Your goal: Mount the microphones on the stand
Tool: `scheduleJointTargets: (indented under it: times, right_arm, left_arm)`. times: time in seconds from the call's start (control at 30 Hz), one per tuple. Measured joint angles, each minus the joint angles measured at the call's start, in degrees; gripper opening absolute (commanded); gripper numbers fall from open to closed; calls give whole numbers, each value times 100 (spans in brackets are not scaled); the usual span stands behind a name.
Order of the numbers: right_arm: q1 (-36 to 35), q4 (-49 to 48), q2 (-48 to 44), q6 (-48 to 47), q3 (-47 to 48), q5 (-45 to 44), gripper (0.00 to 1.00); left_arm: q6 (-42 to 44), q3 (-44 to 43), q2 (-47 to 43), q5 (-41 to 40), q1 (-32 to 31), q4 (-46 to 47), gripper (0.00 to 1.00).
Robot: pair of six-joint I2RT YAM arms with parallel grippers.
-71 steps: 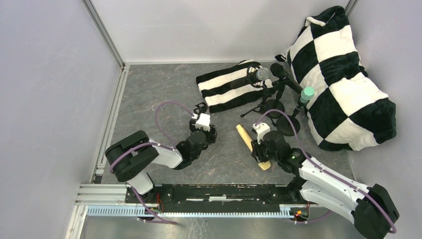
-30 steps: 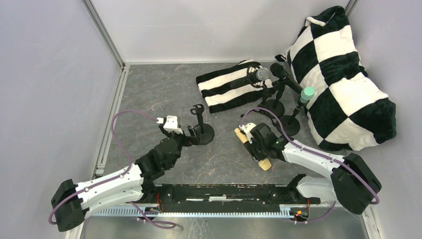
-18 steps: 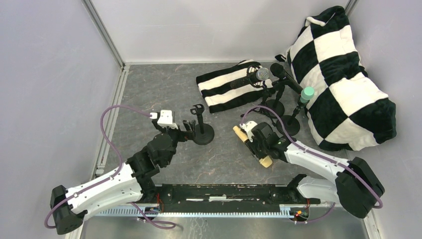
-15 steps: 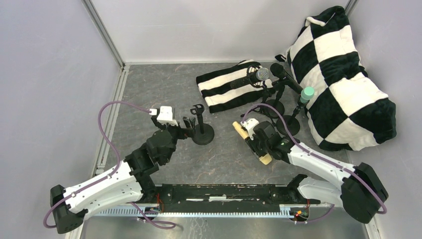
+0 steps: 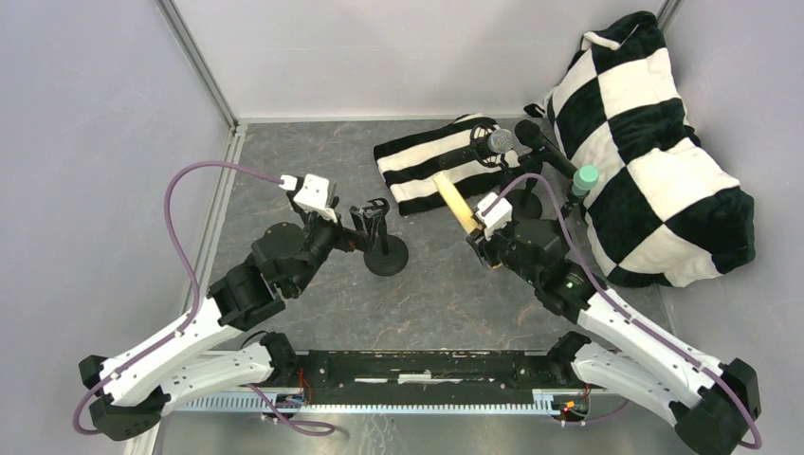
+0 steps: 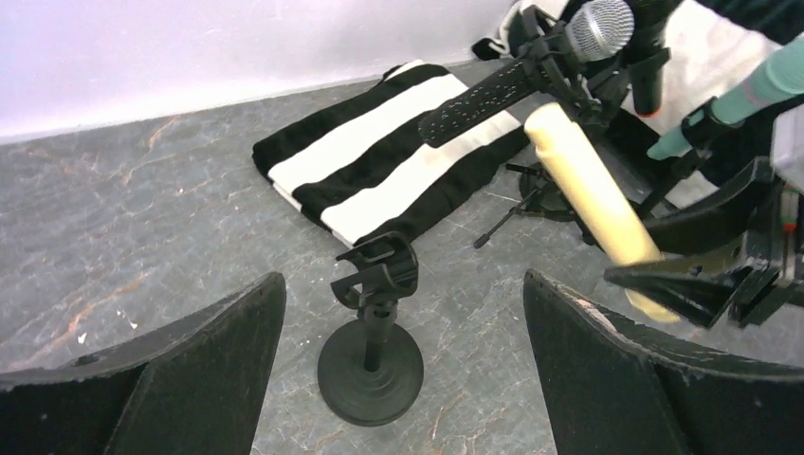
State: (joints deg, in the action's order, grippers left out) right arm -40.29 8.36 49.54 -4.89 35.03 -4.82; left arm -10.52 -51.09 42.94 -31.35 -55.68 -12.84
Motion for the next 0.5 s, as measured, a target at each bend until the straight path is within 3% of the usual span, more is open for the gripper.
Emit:
scheduleJointTargets:
  times: [0.5]
  right_arm:
    - [-125, -1202, -144, -1926, 249, 387, 0]
  left_arm:
    - [455, -1093, 605, 1062, 0, -1158, 100]
